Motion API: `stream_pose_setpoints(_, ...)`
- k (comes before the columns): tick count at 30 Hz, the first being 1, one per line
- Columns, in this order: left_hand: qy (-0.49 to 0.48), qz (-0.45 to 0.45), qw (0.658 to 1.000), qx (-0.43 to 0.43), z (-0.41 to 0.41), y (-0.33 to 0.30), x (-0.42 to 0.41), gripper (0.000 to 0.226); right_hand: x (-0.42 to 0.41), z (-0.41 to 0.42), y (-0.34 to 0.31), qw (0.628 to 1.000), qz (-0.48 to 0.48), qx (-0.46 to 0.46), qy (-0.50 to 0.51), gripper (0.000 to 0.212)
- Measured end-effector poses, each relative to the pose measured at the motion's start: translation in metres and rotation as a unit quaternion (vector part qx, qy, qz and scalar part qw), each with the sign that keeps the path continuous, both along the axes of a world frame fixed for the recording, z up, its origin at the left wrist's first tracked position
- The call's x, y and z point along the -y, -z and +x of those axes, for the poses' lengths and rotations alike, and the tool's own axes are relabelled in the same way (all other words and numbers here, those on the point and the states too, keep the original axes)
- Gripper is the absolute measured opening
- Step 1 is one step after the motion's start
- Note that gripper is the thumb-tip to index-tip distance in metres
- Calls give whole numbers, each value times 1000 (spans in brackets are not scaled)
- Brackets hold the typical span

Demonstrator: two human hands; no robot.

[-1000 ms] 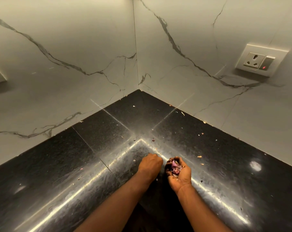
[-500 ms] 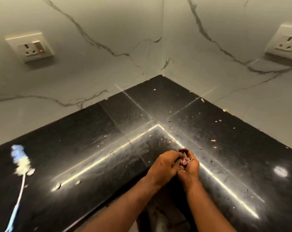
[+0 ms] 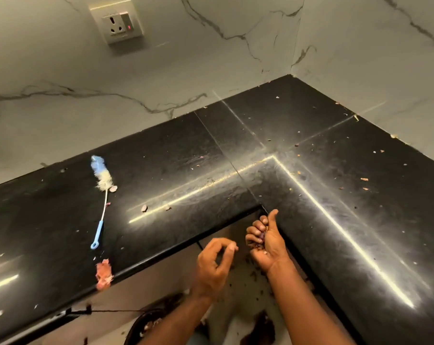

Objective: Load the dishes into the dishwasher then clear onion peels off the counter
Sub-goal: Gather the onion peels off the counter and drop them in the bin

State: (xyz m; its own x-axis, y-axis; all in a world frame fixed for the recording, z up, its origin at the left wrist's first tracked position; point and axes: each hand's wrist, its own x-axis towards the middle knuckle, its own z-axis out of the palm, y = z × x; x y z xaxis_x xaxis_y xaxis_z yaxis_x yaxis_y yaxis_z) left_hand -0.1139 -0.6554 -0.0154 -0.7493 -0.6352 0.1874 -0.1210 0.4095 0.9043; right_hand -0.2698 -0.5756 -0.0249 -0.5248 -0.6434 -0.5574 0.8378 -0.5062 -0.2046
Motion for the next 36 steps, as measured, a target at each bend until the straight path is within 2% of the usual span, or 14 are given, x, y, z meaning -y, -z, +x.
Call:
stream_pose_setpoints(4,-21,87,982,165,77,55,7,33,17,34,0,995,61,-43,-58,62)
stream_pose_setpoints(8,-85,240,929,270,143,86,31,38,46,80,9,979,126,-58,-151,54)
stream_pose_setpoints(11,-191,405,861,242,195,94,40,43,76,131,25,959,184,-50,-209,44)
stream_pose_setpoints(14,-306,533,768,180,250,98,54,51,103,192,48,942,246,-1,-230,43)
stream_pose_setpoints(17,-378,603,693,111,305,110,75,60,123,254,75,906,325,11,-271,43)
stream_pose_setpoints(20,-413,627,656,73,351,116,88,64,140,313,94,875,376,9,-303,45)
stream_pose_setpoints(26,-436,635,638,28,406,104,103,65,156,378,114,835,392,-27,-387,63)
stream_pose_setpoints(28,-449,632,631,22,417,103,107,66,161,390,114,830,402,-26,-385,56)
stream_pose_setpoints(31,-466,627,624,17,429,100,112,65,163,399,87,829,423,-59,-360,36)
stream_pose_setpoints(34,-469,625,624,12,434,105,113,63,159,404,84,824,451,-80,-332,36)
stream_pose_setpoints(36,-463,627,626,12,432,108,112,62,157,406,82,829,457,-80,-312,28)
